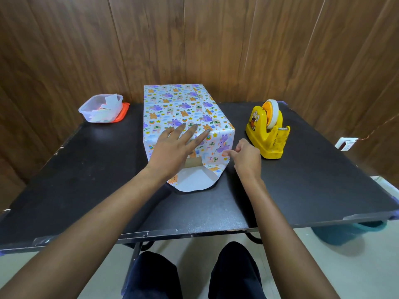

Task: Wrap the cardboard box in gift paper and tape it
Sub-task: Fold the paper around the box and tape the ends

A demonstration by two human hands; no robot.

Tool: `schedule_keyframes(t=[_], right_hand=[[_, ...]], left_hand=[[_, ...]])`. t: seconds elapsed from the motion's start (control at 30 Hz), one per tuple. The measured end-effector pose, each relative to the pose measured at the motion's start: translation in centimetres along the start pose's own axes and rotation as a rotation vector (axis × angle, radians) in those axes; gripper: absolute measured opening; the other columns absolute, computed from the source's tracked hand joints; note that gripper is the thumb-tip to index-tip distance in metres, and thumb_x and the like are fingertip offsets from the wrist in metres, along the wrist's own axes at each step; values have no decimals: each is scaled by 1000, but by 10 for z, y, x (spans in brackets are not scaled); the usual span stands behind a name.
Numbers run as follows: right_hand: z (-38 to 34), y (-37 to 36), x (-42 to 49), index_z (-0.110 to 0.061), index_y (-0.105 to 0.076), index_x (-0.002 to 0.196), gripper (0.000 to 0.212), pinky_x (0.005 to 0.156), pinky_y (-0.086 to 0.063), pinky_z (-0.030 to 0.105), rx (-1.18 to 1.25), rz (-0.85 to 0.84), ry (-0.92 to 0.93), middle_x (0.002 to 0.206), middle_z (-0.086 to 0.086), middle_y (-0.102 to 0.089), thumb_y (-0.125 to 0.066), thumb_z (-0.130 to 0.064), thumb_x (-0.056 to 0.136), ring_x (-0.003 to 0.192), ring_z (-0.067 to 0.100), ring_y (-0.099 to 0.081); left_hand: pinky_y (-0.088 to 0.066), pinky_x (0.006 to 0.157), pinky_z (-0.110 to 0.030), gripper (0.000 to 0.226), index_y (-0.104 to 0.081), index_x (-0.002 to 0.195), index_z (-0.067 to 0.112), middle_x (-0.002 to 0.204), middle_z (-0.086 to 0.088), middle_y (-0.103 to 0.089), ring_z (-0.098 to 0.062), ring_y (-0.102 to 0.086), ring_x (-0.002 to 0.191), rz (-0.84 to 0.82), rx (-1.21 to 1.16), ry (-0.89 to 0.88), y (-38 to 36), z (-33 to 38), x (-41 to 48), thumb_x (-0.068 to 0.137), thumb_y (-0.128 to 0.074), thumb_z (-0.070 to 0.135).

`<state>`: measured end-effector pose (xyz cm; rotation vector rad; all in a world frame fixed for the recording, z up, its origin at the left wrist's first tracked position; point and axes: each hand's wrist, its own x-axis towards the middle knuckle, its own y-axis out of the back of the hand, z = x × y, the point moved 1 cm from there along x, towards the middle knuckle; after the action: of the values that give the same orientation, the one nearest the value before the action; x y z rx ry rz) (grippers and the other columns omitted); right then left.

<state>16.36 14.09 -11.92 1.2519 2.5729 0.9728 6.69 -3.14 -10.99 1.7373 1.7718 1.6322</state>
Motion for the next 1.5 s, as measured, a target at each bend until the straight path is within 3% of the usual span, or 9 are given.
schedule_keyframes(t=[0.17,0.27,0.4,0.6,0.73,1.03,1.2,1.37,1.5], right_hand=[[-11,49,10,-5,-60,85,13,66,-39,31,-61,170,160,83,9,-60,-59,-17,89,83,27,-57],[-13,80,34,-7,-60,114,31,88,-40,40,-359,294,169,119,13,-54,-49,-29,96,116,31,-43],[0,98,63,-5,-54,126,41,103,-31,47,-475,94,-95,136,17,-46,-40,-32,100,131,33,-31],[-1,120,83,-1,-52,126,36,96,-41,41,-343,71,-221,131,18,-52,-46,-21,97,120,36,-47],[-1,126,87,4,-52,124,39,88,-47,40,-341,-63,-240,127,20,-54,-54,-22,95,113,36,-54],[-4,129,96,2,-48,132,54,105,-35,41,-1,-208,-272,143,18,-42,-69,-10,84,134,31,-39],[3,132,94,4,-52,126,46,104,-37,40,125,-129,-285,130,12,-53,-67,-12,86,124,26,-47],[24,116,79,-11,-64,100,15,57,-32,22,204,-149,-406,78,3,-48,-51,-10,94,62,11,-38],[34,103,75,-10,-61,117,25,50,-32,20,397,-67,-446,72,0,-53,-50,-15,95,58,8,-45]], left_hand=[[-48,87,-47,90,-24,144,25,136,-11,-53,-38,-56,116,-12,0,5,1,0,0,72,-78,15],[-48,87,-48,92,-24,144,25,136,-11,-52,-39,-56,116,-19,-5,8,2,0,1,71,-79,15],[-49,86,-46,93,-28,143,24,134,-10,-55,-38,-58,112,-10,-2,12,3,2,0,68,-81,15],[-49,86,-47,94,-27,143,24,134,-10,-55,-38,-58,113,-5,-10,16,4,1,1,67,-82,15],[-49,86,-47,95,-26,143,24,134,-10,-55,-38,-58,113,-14,-8,20,1,1,1,67,-82,15],[-49,87,-47,95,-26,143,24,135,-9,-54,-37,-57,115,-14,-9,28,2,1,1,67,-81,15],[-48,87,-47,95,-25,143,25,135,-9,-54,-37,-57,115,-19,-16,30,2,1,1,67,-82,16],[-49,88,-46,97,-23,143,25,135,-9,-54,-38,-57,115,-34,-20,31,3,2,1,67,-82,17],[-49,86,-47,95,-27,141,24,132,-9,-56,-37,-58,113,-30,-30,31,5,2,0,65,-83,14]])
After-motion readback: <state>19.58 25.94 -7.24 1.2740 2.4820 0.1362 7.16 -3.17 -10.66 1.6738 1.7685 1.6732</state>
